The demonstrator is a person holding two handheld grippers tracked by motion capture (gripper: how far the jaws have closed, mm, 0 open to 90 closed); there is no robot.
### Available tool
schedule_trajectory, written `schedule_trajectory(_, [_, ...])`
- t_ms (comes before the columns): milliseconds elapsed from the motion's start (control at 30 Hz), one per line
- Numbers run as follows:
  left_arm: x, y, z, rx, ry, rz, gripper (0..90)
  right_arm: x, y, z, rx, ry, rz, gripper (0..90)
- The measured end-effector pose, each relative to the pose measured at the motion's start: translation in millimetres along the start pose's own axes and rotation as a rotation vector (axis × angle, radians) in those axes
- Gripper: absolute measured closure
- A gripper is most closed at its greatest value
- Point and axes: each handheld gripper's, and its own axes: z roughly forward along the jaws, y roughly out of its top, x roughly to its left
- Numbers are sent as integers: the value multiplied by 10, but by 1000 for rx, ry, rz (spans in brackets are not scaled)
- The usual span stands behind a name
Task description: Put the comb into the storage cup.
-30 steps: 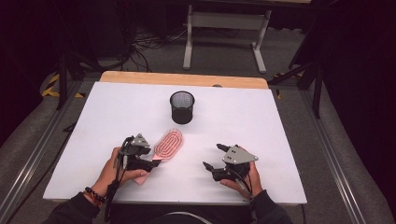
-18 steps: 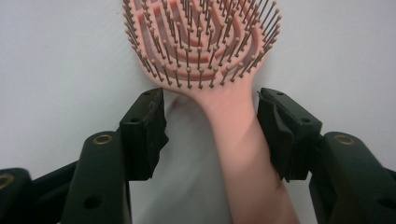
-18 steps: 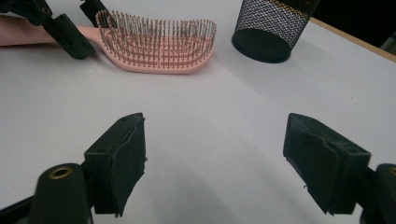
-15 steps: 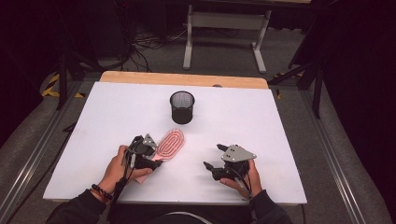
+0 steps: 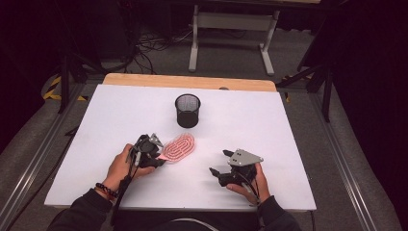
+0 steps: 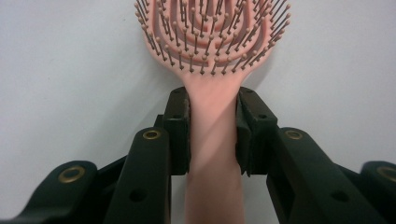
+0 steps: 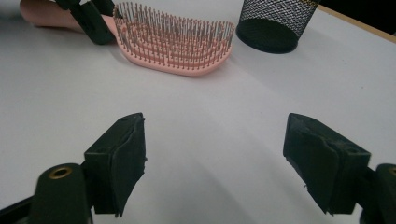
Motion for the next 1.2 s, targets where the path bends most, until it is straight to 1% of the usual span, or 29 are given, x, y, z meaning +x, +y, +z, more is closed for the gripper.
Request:
schedule_trajectory(33, [-15, 1, 0, 1, 11, 18, 691, 3, 1, 3, 3, 0, 0, 213])
schedule_trajectory(167, [-39, -14, 1, -14, 27, 51, 693, -1, -2, 3, 1, -2, 1, 213])
schedule_trajectory(267, [-42, -30, 2, -36, 31, 57, 693, -14, -10, -4, -2, -4, 0, 214])
schedule_trajectory(300, [-42, -30, 2, -36, 31, 57, 693, -14, -10, -4, -2, -4, 0, 214])
schedule_trajectory(333, [-56, -41, 11, -53, 46, 66, 693, -16, -12, -6, -5, -5, 0, 213])
schedule_trajectory(367, [-61, -44, 10, -59, 50, 68, 693, -20, -14, -7, -5, -12, -2, 213])
schedule_trajectory(400, [-71, -48, 7, -72, 65, 72, 694, -20, -15, -7, -7, -14, 0, 211])
schedule_trajectory(467, [-78, -54, -4, -93, 79, 74, 694, -26, -20, -11, -9, -20, -7, 209])
schedule_trajectory(567, [-85, -77, -35, -121, 89, 76, 695, -30, -21, -18, -14, -34, -6, 209])
schedule_trajectory(633, [-97, -109, -76, -151, 121, 96, 695, -32, -22, -22, -19, -38, -5, 206])
schedule_trajectory(667, [-97, -109, -76, -151, 121, 96, 695, -32, -22, -22, -19, -38, -5, 206])
schedule_trajectory(733, [-105, -136, -99, -164, 134, 98, 696, -34, -28, -15, -21, -46, -4, 202])
schedule_trajectory(900, [-118, -191, -151, -203, 170, 115, 696, -31, -34, -6, -19, -49, -7, 199])
schedule_trajectory(967, [-140, -210, -170, -221, 182, 132, 696, -31, -36, -4, -21, -51, -5, 198])
schedule_trajectory(1000, [-162, -223, -183, -240, 193, 136, 696, -33, -37, -5, -21, -54, -7, 197])
schedule_trajectory(1067, [-188, -239, -213, -262, 198, 159, 696, -37, -38, -10, -26, -59, -4, 197])
schedule_trajectory(1167, [-224, -254, -250, -293, 217, 172, 696, -47, -38, -17, -36, -67, 5, 197])
schedule_trajectory(1200, [-237, -259, -263, -311, 227, 180, 696, -49, -38, -19, -39, -69, 6, 195])
